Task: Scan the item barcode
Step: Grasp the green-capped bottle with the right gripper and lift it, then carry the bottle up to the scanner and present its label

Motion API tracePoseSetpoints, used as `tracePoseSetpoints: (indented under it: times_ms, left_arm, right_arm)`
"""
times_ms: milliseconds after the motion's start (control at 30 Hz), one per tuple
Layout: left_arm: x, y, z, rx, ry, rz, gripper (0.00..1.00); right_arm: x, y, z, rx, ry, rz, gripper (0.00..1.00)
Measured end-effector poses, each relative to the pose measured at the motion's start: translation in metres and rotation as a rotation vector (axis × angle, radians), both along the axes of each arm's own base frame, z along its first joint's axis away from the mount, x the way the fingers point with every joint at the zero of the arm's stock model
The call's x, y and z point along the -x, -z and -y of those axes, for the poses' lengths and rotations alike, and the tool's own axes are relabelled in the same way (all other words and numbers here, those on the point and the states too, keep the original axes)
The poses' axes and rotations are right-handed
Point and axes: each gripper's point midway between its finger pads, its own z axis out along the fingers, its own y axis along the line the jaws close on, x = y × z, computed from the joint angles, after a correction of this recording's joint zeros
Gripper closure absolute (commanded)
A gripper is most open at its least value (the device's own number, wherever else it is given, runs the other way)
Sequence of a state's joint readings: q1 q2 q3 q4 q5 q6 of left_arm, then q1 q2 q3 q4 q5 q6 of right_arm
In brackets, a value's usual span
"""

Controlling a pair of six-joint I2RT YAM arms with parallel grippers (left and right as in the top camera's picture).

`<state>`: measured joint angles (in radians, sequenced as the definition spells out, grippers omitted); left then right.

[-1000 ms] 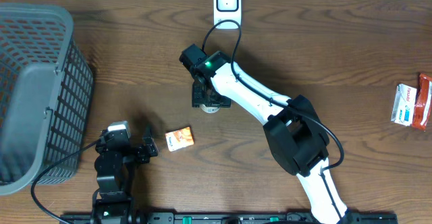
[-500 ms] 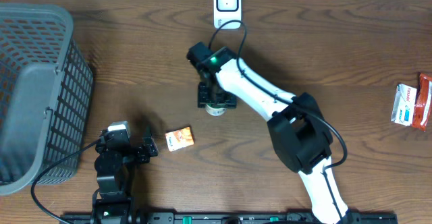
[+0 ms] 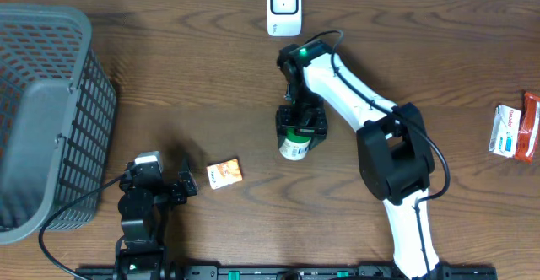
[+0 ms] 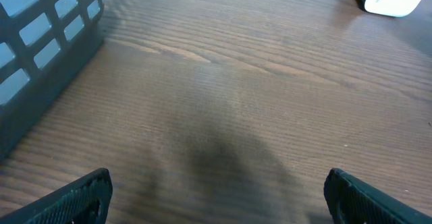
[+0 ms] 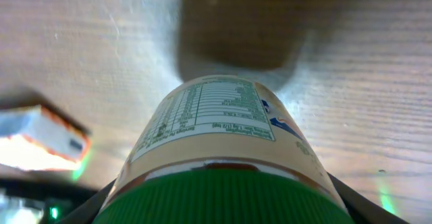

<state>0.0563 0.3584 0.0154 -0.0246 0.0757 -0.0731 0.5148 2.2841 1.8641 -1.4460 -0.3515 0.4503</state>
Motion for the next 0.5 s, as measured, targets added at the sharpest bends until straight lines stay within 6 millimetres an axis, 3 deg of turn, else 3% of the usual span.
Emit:
tracePoseSetpoints:
  times_ms: [500]
  left_arm:
    - [0.000, 0.000, 0.000, 0.000, 0.000, 0.000, 0.01]
  right_arm:
    - [0.021, -0.026, 0.028, -0.161, -0.093, -0.168, 0.59]
